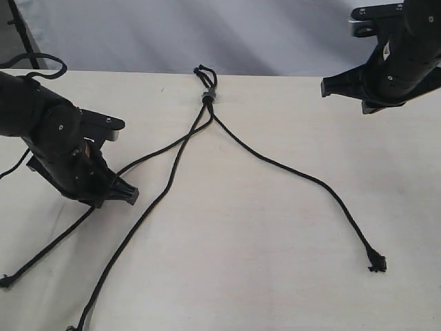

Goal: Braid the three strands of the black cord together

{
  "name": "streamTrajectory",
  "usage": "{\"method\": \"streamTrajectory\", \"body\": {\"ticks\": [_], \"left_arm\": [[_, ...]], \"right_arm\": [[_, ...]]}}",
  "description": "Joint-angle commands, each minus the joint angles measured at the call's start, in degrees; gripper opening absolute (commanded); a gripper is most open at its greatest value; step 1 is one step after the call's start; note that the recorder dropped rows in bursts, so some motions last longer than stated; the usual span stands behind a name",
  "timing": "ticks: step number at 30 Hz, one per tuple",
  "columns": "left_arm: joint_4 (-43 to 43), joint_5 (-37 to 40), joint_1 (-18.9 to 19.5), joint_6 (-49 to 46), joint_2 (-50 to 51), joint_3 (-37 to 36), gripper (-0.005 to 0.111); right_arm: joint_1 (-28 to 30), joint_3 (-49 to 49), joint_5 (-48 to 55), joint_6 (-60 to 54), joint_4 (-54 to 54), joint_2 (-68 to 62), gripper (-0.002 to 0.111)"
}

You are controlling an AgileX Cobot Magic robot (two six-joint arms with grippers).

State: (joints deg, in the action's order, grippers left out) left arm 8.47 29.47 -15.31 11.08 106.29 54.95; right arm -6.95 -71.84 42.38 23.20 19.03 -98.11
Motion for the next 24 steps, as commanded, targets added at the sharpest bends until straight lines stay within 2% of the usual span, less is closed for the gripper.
{"method": "streamTrajectory", "body": {"ticks": [1,3,4,8,11,14,16,18,20,24], "left_arm": [[-1.41,2.00,0.10,-0.77,-0.32,-0.25,0.038],[-1.41,2.11,0.10,-0.92,-0.32,-0.11,0.059],[-1.19,2.88,0.10,-1.03,-0.45,0.59,0.063],[0.34,6.29,1.75,-1.04,-2.94,4.51,0.061],[0.50,6.70,4.96,-0.94,-6.79,6.83,0.049],[2.31,6.02,10.06,-0.93,-11.51,7.72,0.024],[2.43,5.62,13.95,-0.82,-14.57,7.72,0.002],[2.43,4.52,19.07,-0.58,-17.26,6.71,0.001],[2.30,1.99,22.16,-0.58,-18.01,5.07,0.001],[1.10,-7.10,26.13,-0.39,-18.01,1.99,0.001]], "right_arm": [[0.09,0.10,-0.46,0.12,-1.17,0.15,-0.001],[0.09,0.10,-0.46,-0.15,-2.91,0.15,-0.001],[0.01,0.10,-0.59,-0.81,-5.42,0.15,-0.001],[-2.30,0.10,-0.05,-17.40,-18.67,0.15,-0.001],[-5.56,0.10,-0.05,-25.55,-28.40,0.15,-0.001],[-11.12,0.10,-0.59,-27.35,-30.64,0.04,-0.001],[-15.62,0.10,-2.08,-27.35,-30.53,-0.36,-0.001],[-22.77,0.10,-5.72,-27.35,-30.32,-2.41,-0.001],[-27.35,0.10,-8.43,-27.35,-29.10,-4.49,0.000],[-35.52,-2.72,-11.55,-23.20,-24.48,-10.27,0.001]]}}
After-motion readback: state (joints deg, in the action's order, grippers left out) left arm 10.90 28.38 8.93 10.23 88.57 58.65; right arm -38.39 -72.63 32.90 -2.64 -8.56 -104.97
